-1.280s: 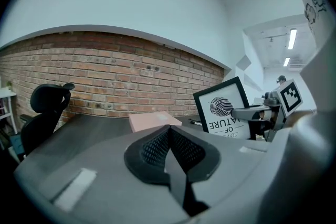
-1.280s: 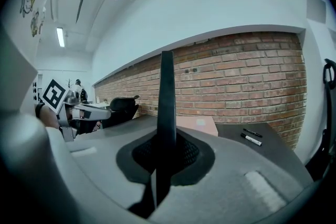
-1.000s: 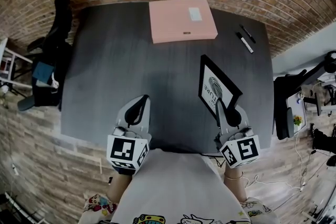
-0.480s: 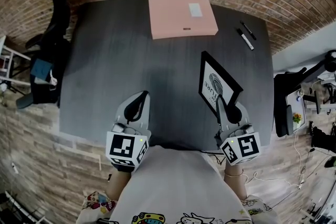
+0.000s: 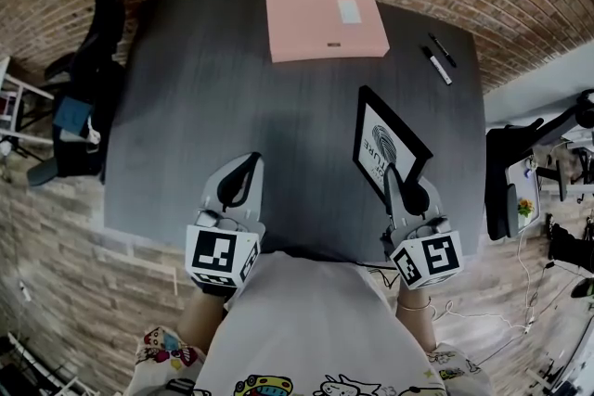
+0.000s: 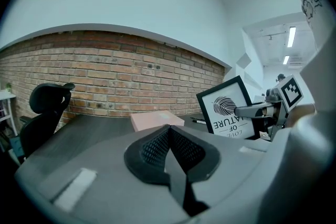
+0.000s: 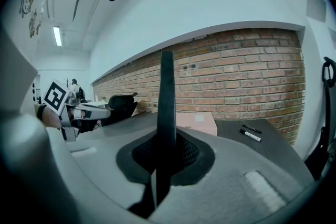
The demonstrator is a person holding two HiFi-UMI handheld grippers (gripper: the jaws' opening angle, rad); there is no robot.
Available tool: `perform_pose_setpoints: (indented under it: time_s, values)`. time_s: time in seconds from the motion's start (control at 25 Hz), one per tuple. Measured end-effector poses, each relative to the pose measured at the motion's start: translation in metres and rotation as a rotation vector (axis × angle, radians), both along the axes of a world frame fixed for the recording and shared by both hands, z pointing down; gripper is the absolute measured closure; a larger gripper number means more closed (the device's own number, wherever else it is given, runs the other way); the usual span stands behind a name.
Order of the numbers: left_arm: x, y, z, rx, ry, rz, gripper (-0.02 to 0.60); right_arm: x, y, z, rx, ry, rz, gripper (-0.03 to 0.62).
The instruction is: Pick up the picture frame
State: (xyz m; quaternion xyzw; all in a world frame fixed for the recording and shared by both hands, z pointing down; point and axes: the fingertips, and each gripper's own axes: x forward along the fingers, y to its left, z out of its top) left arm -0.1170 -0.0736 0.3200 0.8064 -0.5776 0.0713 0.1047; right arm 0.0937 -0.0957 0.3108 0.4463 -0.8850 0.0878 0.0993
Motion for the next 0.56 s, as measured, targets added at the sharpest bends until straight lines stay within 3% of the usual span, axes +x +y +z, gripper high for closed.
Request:
perform_pose_setpoints:
  time_s: [0.56]
  values:
    - [0.0029, -0.0047, 0.0011, 0.003, -0.036, 0.063, 0.569, 0.0026, 0.0006, 0.0015, -0.004, -0.001, 0.012, 0.58]
